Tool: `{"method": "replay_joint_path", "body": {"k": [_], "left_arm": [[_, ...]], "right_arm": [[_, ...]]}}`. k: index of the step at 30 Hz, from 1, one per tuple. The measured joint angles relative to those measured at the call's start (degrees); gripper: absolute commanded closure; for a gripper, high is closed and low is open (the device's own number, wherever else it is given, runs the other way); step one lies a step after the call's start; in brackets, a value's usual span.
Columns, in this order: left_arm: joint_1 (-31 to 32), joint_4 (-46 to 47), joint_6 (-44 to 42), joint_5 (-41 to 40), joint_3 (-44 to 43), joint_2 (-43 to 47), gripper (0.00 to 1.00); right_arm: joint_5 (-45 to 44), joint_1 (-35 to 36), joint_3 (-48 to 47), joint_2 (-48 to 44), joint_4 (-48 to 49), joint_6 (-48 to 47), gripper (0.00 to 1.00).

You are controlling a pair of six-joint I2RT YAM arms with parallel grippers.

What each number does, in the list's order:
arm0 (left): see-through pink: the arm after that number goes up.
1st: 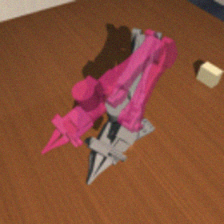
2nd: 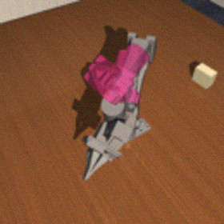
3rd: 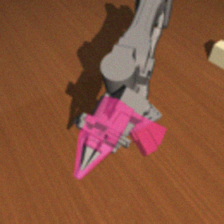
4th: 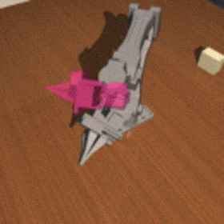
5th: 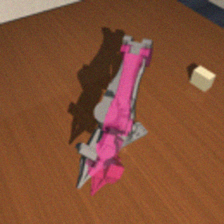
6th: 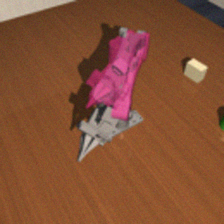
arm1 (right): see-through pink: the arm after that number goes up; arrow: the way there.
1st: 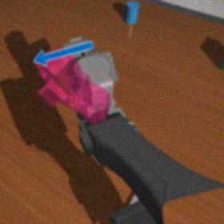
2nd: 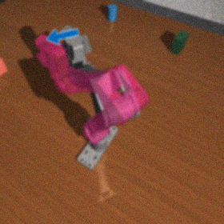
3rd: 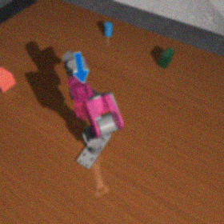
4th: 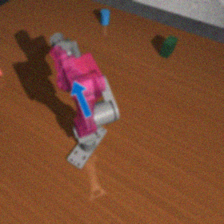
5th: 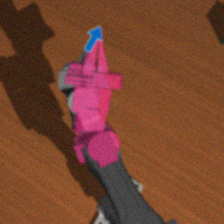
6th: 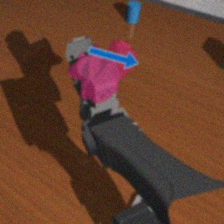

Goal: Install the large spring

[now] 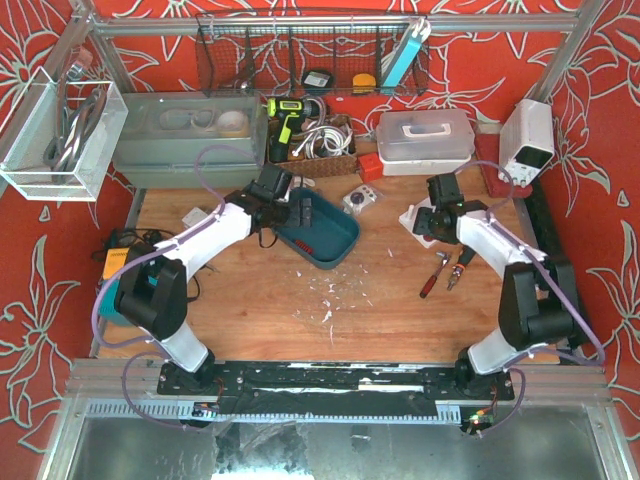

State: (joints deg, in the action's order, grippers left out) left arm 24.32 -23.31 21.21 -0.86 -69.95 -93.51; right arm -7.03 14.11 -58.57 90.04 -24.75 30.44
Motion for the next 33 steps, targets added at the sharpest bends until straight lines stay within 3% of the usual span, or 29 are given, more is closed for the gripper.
{"method": "replay_joint_path", "body": {"k": [3,8,9,11,12,22,33], "left_arm": [[0.0,-2.0,3.1,-4.3,-0.2,0.0,0.00],[-0.7,-7.5,9.1,-10.4,-3.0,0.0,0.00],[-0.9,-8.9,10.5,-11.2,-4.1,0.0,0.05],[-1.2,-11.8,13.9,-12.4,-7.0,-0.5,0.13],[-1.3,-13.4,15.8,-12.7,-8.9,-1.0,0.16],[0.4,-29.3,33.8,-8.8,-22.6,-11.0,0.36],[5.8,-42.9,46.5,-6.6,-36.6,-23.5,0.54]], "right_arm": [[3.1,0.0,-2.3,-4.3,-6.9,1.9,0.27],[7.2,0.0,-2.3,-19.2,-16.6,0.7,0.19],[7.7,0.0,-2.3,-21.9,-17.8,-0.2,0.17],[8.7,0.0,-2.3,-27.0,-20.8,-2.6,0.02],[9.1,0.1,-2.3,-28.9,-22.2,-3.6,0.01],[10.4,0.1,0.4,-42.3,-32.9,-10.2,0.01],[12.7,2.1,1.4,-44.3,-34.0,-12.3,0.01]]}}
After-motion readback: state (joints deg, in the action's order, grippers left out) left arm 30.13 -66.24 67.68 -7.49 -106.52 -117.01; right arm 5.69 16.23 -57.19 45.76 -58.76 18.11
